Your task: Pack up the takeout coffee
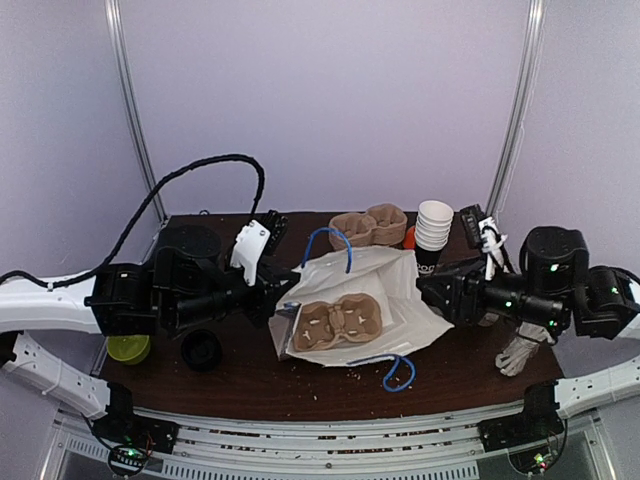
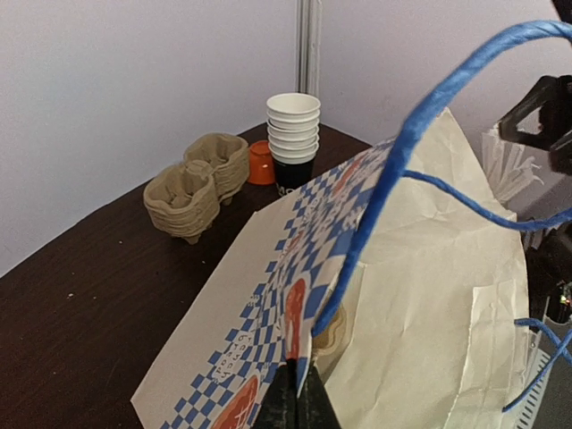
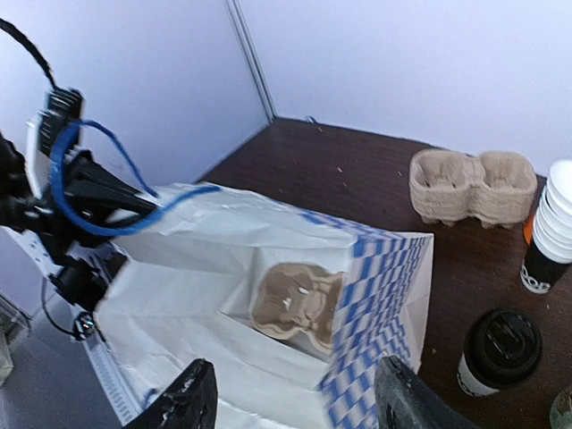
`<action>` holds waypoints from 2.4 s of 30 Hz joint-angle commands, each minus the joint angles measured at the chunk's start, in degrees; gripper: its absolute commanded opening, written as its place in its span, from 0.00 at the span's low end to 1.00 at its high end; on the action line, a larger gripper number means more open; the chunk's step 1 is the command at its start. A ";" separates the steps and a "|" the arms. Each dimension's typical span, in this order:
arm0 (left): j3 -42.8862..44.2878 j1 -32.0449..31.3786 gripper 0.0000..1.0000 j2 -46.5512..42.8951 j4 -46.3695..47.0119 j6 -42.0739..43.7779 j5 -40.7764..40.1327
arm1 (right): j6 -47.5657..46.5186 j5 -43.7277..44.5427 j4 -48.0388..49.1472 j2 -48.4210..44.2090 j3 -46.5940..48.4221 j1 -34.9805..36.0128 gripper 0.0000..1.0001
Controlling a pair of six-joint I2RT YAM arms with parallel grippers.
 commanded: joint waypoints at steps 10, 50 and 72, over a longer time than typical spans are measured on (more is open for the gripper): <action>4.60 -0.11 0.00 1.25 3.31 7.03 -10.97 | -5.83 -14.10 7.36 4.95 7.93 0.26 0.56; 5.25 -4.86 0.00 6.09 5.98 10.41 -21.01 | 0.51 -2.40 50.28 28.81 -10.64 0.68 0.44; 3.07 -7.20 0.00 6.78 12.33 13.12 -23.44 | -0.22 5.95 66.91 50.25 -8.68 0.83 0.57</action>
